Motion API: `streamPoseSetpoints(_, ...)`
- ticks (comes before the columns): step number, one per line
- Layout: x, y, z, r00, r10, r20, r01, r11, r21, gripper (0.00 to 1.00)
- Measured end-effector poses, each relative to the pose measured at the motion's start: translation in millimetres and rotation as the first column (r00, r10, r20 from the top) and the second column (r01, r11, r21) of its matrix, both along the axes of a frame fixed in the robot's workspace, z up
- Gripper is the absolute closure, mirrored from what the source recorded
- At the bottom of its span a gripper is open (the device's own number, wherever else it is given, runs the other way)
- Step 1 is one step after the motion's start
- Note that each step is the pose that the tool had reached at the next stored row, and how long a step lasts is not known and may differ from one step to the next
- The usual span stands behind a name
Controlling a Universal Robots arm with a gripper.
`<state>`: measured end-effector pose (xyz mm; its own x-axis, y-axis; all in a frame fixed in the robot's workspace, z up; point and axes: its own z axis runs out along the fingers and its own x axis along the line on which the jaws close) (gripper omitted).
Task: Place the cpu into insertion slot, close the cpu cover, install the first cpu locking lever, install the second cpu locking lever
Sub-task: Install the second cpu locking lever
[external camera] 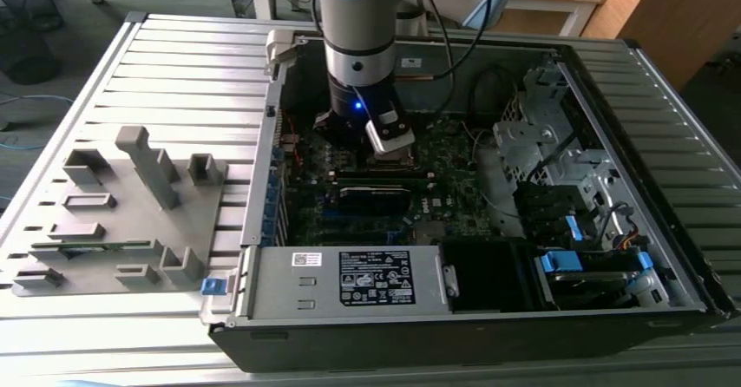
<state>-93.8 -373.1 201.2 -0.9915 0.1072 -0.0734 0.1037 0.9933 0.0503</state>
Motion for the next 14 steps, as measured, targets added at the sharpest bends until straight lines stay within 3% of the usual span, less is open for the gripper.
streamPoseSetpoints(14,-7.0,-1.6,-3.0,1.0000,0.000,0.0000,0.000,1.0000,0.0037,0.90)
